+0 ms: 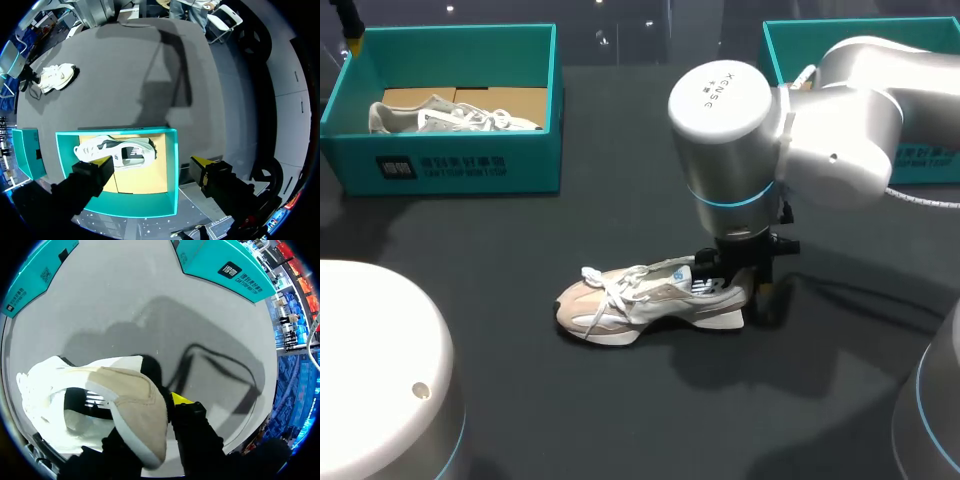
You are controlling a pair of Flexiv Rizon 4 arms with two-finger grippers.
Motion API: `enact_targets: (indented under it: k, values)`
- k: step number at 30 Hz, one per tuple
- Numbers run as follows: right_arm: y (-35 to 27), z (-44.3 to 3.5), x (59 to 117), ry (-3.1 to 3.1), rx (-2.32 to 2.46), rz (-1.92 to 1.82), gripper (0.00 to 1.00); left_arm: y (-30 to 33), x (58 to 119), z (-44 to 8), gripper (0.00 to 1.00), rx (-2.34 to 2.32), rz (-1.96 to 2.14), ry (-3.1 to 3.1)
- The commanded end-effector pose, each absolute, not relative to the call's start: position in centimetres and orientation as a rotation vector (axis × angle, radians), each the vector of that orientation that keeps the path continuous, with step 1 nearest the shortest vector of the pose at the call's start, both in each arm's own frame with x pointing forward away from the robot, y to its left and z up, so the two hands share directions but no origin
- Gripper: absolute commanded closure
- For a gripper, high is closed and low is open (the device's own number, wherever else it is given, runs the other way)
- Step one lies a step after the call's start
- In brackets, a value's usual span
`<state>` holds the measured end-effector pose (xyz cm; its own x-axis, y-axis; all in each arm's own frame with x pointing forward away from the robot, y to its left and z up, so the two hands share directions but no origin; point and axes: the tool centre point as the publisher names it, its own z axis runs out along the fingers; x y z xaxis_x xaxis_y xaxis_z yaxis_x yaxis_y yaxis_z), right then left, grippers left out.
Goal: Take the shoe out of the shoebox, open the shoe tongue, remove and reinsert the insole, then place the shoe into the shoebox
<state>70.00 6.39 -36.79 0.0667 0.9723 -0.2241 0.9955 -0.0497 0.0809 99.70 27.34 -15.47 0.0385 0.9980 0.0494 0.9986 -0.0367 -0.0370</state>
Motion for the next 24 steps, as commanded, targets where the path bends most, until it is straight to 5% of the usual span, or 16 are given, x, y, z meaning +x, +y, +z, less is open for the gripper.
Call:
enact_targets:
  k: [1,19,24]
  values:
    - [5.8,-37.2,70.3,2.022,2.130,-0.153,1.00,27.3,99.6,-15.4,0.00,-2.219,-0.019,-2.136]
    - [4.8,-38.9,70.6,2.074,2.148,-0.153,1.00,27.3,99.6,-15.4,0.00,-2.219,-0.019,-2.136]
    - [4.7,-39.0,70.6,2.079,2.155,-0.148,0.80,27.3,99.6,-15.4,0.00,-2.219,-0.019,-2.136]
